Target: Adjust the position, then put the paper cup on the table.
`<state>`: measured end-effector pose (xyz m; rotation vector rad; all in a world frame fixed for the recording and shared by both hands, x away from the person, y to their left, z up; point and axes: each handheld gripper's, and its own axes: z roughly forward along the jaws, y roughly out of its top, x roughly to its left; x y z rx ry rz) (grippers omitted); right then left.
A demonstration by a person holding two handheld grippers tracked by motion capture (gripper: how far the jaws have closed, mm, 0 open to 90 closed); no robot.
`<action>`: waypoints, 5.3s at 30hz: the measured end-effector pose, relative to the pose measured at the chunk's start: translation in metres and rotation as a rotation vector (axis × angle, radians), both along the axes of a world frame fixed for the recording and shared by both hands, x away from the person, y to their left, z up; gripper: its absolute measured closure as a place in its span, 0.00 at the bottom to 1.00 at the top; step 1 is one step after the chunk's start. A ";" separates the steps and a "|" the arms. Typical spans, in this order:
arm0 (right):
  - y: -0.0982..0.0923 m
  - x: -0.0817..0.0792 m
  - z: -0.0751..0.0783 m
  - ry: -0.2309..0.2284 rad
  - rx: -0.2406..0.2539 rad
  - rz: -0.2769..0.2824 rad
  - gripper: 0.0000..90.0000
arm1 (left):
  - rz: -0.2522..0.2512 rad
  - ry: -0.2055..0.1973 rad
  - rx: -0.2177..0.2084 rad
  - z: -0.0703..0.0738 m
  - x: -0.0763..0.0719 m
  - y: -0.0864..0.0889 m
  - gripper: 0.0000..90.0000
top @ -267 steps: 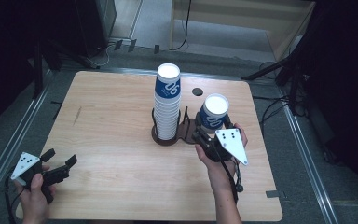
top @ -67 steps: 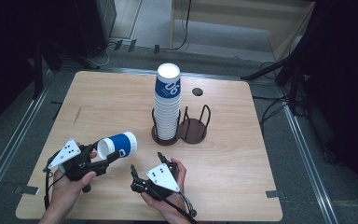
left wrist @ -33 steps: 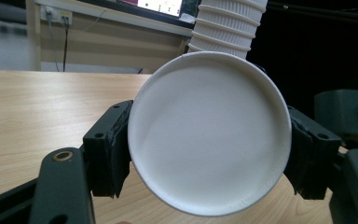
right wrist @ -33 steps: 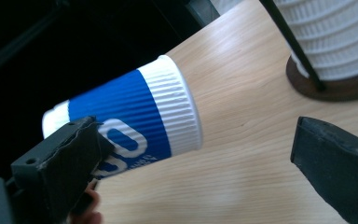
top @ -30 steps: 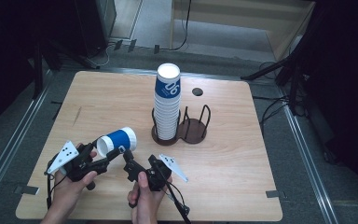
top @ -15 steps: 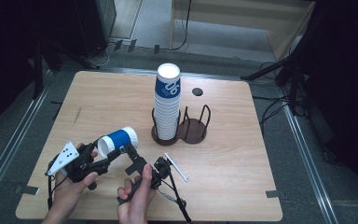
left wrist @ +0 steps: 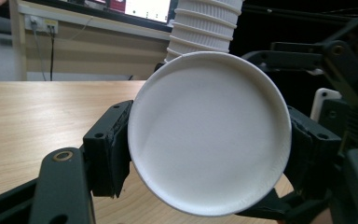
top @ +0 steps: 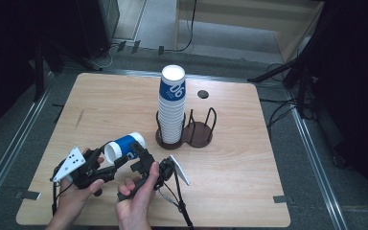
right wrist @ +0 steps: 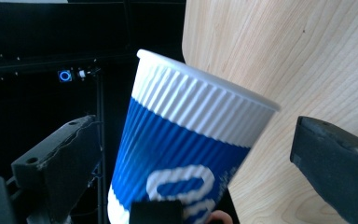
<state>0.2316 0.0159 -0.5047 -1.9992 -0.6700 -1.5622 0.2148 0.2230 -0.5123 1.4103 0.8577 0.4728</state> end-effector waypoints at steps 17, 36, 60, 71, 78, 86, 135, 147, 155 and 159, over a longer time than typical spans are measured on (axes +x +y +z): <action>0.002 0.020 -0.012 0.075 0.117 0.020 0.10 | -0.022 -0.010 0.011 -0.001 -0.001 -0.005 0.31; -0.001 0.021 -0.013 0.009 0.098 -0.006 0.24 | -0.042 0.027 -0.024 -0.003 -0.001 0.001 0.26; -0.045 0.015 0.007 -0.322 -0.455 -0.133 0.24 | -0.045 0.118 -0.025 0.002 -0.004 0.018 0.00; -0.057 0.011 0.017 -0.447 -0.693 -0.164 0.24 | -0.018 0.146 -0.006 -0.004 -0.002 0.029 0.00; -0.066 0.012 0.017 -0.520 -0.861 -0.173 0.24 | 0.024 0.151 0.012 -0.011 -0.002 0.041 0.00; -0.087 0.012 0.021 -0.578 -0.985 -0.205 0.24 | 0.086 0.180 0.032 -0.016 -0.002 0.052 0.00; -0.226 0.031 0.014 -0.618 -1.350 -0.361 0.23 | 0.277 0.315 0.187 -0.037 -0.005 0.099 0.00; -0.240 0.059 -0.005 -0.664 -1.366 -0.310 0.23 | 0.274 0.311 0.176 -0.037 -0.006 0.100 0.00; -0.241 0.080 -0.020 -0.644 -1.410 -0.323 0.23 | 0.269 0.311 0.173 -0.037 -0.006 0.100 0.00; -0.240 0.092 -0.024 -0.641 -1.421 -0.296 0.23 | 0.270 0.311 0.167 -0.038 -0.006 0.100 0.00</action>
